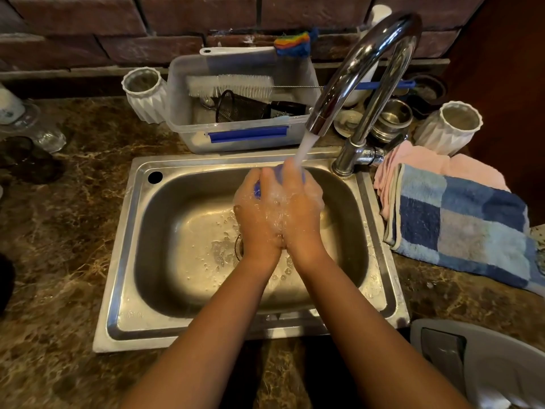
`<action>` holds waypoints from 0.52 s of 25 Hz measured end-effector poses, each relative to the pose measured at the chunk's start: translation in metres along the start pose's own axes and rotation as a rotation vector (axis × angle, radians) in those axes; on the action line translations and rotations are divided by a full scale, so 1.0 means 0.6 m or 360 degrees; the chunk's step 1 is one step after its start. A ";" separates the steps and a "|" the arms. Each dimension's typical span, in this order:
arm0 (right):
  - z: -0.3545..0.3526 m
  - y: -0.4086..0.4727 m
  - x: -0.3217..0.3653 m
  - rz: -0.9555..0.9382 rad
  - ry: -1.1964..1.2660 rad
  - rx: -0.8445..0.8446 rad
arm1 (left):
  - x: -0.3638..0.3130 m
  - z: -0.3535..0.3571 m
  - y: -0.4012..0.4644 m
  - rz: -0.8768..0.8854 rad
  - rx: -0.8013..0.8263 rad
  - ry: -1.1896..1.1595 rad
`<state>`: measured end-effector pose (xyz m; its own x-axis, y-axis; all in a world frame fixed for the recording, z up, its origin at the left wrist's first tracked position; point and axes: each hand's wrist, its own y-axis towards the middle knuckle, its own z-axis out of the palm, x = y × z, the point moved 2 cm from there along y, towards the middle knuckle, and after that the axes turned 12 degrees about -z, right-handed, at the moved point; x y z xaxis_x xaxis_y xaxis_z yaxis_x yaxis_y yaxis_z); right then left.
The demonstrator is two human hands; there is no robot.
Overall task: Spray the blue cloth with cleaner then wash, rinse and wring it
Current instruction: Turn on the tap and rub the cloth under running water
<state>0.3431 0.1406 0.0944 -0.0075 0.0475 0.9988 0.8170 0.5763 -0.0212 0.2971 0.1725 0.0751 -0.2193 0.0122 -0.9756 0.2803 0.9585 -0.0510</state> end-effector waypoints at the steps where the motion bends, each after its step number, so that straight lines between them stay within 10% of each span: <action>1: 0.000 0.003 -0.001 0.0043 -0.0063 -0.0046 | -0.004 -0.001 0.002 -0.0017 -0.0003 0.0118; 6: -0.008 -0.001 0.001 -0.0061 -0.0228 -0.0019 | -0.008 0.006 0.034 -0.0525 0.0067 0.0236; 10: -0.017 -0.021 -0.010 0.0163 0.0444 -0.0012 | 0.007 0.000 0.026 -0.1451 0.0191 -0.0952; 13: -0.025 -0.015 -0.023 0.0631 0.1347 -0.0104 | 0.004 -0.003 -0.008 -0.1109 0.0347 -0.0977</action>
<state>0.3447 0.1223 0.0813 0.6798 -0.3938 0.6188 0.7010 0.5971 -0.3901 0.2933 0.1683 0.0734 0.1085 -0.7527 -0.6494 0.4532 0.6188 -0.6416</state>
